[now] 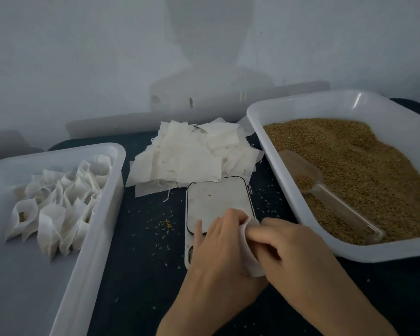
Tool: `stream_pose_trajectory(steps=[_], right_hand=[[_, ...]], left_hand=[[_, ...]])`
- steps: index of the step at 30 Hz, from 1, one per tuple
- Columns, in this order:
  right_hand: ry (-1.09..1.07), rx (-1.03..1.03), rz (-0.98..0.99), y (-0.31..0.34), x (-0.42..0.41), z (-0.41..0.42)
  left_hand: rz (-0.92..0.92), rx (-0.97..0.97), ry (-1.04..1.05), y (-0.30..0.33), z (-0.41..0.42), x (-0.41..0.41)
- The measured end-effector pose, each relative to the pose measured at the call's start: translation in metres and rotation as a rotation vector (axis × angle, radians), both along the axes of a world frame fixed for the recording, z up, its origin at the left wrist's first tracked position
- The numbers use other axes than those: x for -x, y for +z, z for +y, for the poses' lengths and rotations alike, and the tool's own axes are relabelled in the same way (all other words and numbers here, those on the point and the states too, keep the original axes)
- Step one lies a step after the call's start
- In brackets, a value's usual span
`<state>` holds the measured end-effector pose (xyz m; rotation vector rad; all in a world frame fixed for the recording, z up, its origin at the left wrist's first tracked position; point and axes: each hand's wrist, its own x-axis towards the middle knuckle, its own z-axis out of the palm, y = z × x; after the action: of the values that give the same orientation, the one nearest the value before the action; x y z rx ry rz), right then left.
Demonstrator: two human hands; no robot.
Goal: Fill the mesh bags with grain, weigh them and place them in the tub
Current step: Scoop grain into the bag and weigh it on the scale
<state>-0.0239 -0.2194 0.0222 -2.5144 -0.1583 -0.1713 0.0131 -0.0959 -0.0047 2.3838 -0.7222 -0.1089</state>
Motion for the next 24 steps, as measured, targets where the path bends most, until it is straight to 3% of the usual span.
stream_pose_trajectory(steps=[2,4,6,7,8,10,12,16,20,24], right_hand=[[0.040,0.065,-0.001,0.007,-0.001,-0.003],[0.046,-0.054,0.003,0.021,-0.004,-0.020],[-0.120,-0.105,-0.147,0.032,-0.013,-0.057],[-0.215,0.014,-0.159,0.035,-0.021,-0.078],[-0.292,0.191,-0.052,0.037,-0.030,-0.097],[-0.328,0.485,0.358,0.028,-0.048,-0.124],[-0.265,0.576,0.597,0.013,-0.063,-0.129],[-0.161,0.619,0.517,0.006,-0.072,-0.126],[-0.233,0.515,0.410,0.043,-0.071,-0.170],[-0.177,0.568,0.633,0.084,-0.055,-0.218]], left_hand=[[0.164,0.217,0.029,0.003,-0.007,-0.002],[0.251,0.375,0.050,0.004,-0.013,-0.007],[0.233,0.439,0.100,0.005,-0.017,-0.016],[0.199,0.448,0.102,0.006,-0.020,-0.020],[0.171,0.452,0.087,0.006,-0.022,-0.024],[0.161,0.483,0.045,0.008,-0.029,-0.029],[0.176,0.506,0.005,0.010,-0.035,-0.031],[0.191,0.531,-0.018,0.009,-0.041,-0.029],[0.145,0.508,-0.009,0.005,-0.031,-0.031],[0.149,0.511,0.006,0.002,-0.023,-0.034]])
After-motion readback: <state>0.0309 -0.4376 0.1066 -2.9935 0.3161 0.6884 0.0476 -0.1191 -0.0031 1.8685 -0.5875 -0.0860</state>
